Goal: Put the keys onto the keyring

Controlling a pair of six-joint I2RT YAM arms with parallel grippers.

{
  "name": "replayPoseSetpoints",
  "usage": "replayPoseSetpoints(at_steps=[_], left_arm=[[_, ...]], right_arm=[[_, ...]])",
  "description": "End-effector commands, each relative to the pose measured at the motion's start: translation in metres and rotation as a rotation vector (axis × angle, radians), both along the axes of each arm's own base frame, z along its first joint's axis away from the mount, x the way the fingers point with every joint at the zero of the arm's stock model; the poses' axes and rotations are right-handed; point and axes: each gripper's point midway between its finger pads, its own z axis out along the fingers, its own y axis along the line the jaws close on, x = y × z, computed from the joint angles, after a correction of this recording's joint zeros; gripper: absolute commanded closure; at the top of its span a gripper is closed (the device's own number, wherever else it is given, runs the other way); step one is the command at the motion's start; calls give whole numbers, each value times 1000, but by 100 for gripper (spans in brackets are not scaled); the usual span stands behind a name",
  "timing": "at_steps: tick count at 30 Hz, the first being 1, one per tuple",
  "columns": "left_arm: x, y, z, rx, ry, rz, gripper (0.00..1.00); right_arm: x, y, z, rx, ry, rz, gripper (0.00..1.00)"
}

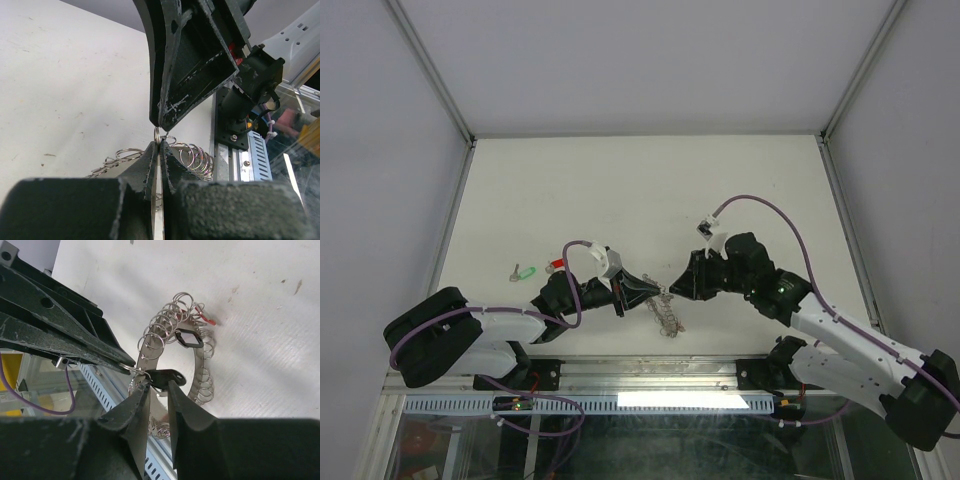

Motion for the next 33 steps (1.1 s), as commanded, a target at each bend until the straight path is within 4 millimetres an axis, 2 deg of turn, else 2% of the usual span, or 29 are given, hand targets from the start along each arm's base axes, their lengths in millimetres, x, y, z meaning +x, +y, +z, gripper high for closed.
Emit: replayPoseSetpoints(at_steps=[1,6,12,20,33], left_arm=[[-3,-5,27,-67,-74,-28,100],[-3,-5,28,-69,-76,-29,100],[-4,-6,29,-71,-77,-34,100],[-4,-6,29,-72,-79,-36,100],[-4,-6,29,-71,-78,-40,100]], right_arm=[[18,-1,39,49,-171,-28,76],[16,5,44,99,-188,-7,77],[14,11,33,95,-149,16,78],[14,6,14,31,-127,-10,84],[1,22,6,31,-95,45,85]])
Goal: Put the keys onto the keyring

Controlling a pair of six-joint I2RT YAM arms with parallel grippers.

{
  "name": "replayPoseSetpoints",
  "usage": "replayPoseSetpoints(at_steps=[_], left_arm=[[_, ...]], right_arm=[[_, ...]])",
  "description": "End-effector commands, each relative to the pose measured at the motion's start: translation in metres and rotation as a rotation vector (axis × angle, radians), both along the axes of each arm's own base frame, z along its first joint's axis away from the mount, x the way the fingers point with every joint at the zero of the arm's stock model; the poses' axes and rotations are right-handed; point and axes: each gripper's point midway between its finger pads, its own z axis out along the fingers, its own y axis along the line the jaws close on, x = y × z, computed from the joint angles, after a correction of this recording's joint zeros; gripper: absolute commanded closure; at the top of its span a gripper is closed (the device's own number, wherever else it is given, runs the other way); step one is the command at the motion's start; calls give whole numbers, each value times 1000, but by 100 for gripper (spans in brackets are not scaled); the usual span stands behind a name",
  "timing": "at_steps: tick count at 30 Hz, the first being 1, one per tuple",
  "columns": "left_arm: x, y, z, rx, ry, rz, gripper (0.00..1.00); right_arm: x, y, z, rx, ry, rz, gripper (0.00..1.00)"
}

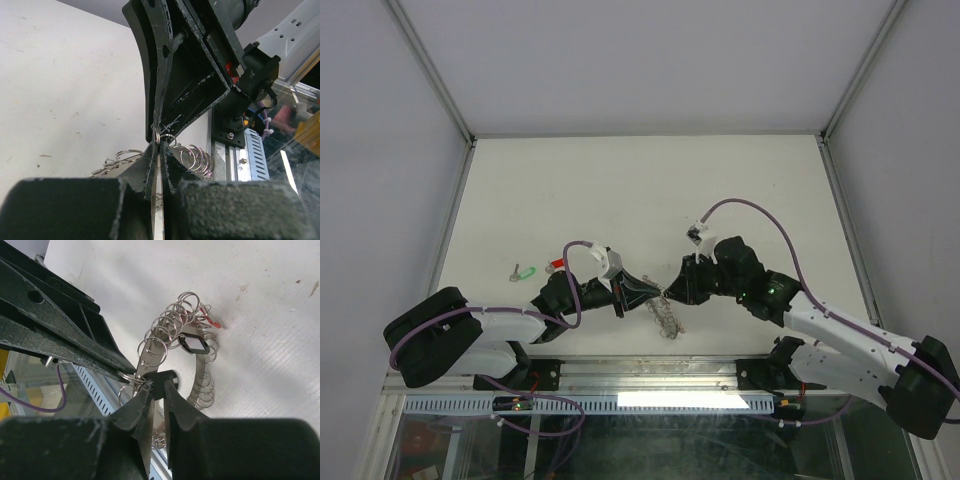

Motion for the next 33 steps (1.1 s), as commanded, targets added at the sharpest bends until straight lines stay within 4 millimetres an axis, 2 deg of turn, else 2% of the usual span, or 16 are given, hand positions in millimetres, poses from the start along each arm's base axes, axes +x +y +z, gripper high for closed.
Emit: replayPoseSetpoints(at_steps=[1,13,21,24,28,33], left_arm=[[-2,-6,29,-73,-76,-23,100],[-3,-6,27,-68,-73,-30,100],[-6,-5,27,-69,-77,-39,100],[-8,-5,27,-70,-81,-53,100],[-11,-6,27,-64,-92,-77,100],[-15,-8,28,-59,-104,-104,100]], right_arm=[[4,12,13,49,-48,6,85],[3,13,11,27,-58,5,84],[20,-15,26,-76,-261,-37,78],[14,-19,28,-116,-381,90,70],[-5,-17,33,-129,-519,327,62],[-19,-14,45,-87,-656,481,60]])
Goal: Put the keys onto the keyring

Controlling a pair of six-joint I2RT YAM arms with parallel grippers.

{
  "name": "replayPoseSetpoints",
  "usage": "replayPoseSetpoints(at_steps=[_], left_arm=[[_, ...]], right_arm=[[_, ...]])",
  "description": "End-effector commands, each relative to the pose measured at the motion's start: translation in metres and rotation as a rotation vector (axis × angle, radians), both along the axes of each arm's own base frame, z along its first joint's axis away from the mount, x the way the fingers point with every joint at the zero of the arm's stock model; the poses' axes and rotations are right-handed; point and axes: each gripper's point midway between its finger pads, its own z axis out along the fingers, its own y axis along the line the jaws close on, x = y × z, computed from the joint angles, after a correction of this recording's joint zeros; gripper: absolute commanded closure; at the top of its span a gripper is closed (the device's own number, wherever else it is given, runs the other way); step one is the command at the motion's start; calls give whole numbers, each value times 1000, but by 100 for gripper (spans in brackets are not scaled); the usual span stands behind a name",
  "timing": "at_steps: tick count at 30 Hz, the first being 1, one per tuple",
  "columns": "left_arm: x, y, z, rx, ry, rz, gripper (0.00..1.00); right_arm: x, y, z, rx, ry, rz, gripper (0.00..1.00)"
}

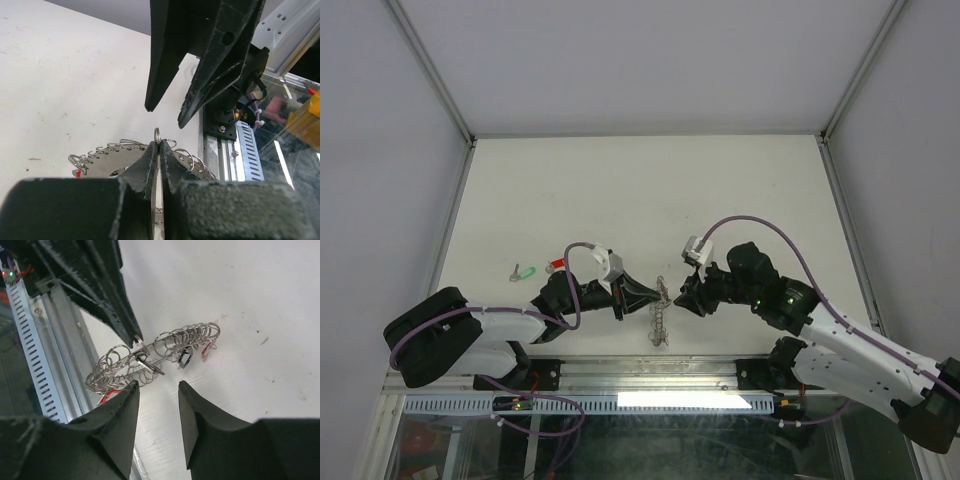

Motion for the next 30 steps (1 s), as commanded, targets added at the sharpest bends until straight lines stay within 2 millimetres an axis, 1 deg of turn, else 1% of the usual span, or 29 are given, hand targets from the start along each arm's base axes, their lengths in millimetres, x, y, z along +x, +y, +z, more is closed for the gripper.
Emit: replayPoseSetpoints(at_steps=[1,5,7,13,21,26,30], left_arm=[[-6,-7,28,-65,-92,-55,100],[-9,-8,28,-62,-100,-77,100],[-11,-9,28,-59,-100,-88,100],[-13,-10,28,-58,-103,-106,100],[-15,-11,27,-56,-106,-120,100],[-15,-11,28,-58,-112,-125,100],[-16,-12,27,-56,-114,-134,100]], right_arm=[[-12,9,36,62,-217,230,60],[-21,12,39,60,-276,349,62],[-25,14,36,45,-286,407,63],[-24,22,34,26,-278,495,64],[-8,26,29,-1,-241,492,68],[-8,27,25,0,-200,493,69],[-10,29,24,11,-182,497,73]])
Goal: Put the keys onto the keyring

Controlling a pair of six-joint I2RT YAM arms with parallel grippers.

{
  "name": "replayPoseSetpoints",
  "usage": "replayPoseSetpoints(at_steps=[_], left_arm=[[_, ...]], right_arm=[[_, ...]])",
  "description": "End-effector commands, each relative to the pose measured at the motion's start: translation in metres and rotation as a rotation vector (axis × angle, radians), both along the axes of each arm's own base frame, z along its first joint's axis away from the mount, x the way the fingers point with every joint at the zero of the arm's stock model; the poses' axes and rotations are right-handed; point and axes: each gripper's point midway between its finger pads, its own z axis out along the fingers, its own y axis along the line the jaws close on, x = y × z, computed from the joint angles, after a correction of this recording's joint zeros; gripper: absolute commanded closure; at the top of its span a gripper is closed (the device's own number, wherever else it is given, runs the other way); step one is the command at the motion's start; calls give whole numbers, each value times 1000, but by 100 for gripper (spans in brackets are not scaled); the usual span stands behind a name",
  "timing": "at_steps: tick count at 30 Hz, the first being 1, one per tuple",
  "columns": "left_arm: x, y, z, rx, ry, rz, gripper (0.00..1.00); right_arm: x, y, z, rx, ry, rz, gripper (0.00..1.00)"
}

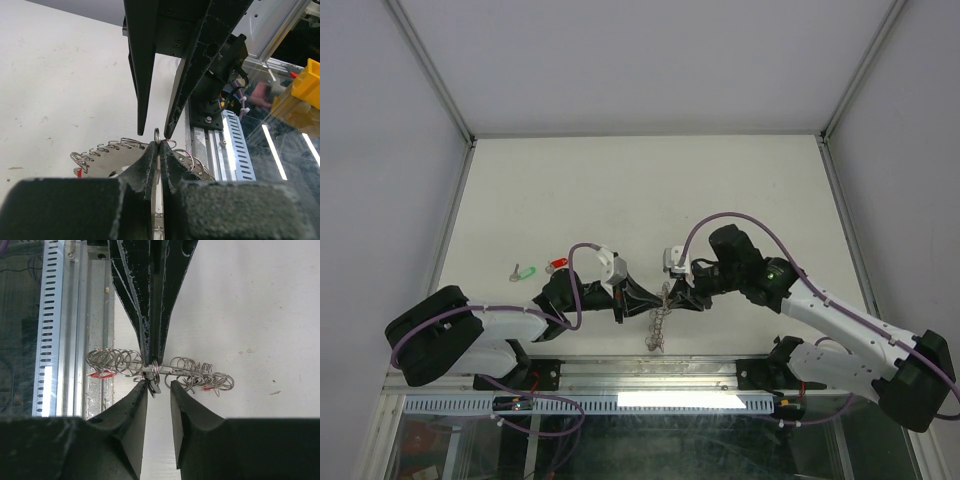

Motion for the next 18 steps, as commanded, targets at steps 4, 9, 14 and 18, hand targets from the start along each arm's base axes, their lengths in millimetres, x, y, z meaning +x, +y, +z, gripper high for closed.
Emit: replayPoseSetpoints(at_steps=[4,9,14,18], left_arm=[[-3,-7,29,-81,-89,-37,100],[-3,-6,29,-82,-91,-36,100],[-2,-6,28,-81,-90,-30,100],[-2,-5,28,-82,-90,-27,100]], right_arm=[[2,14,24,90,-9,36,77],[1,16,22,94,12,38,83],[0,17,20,92,31,37,86],[0,18,21,99,40,25,96]])
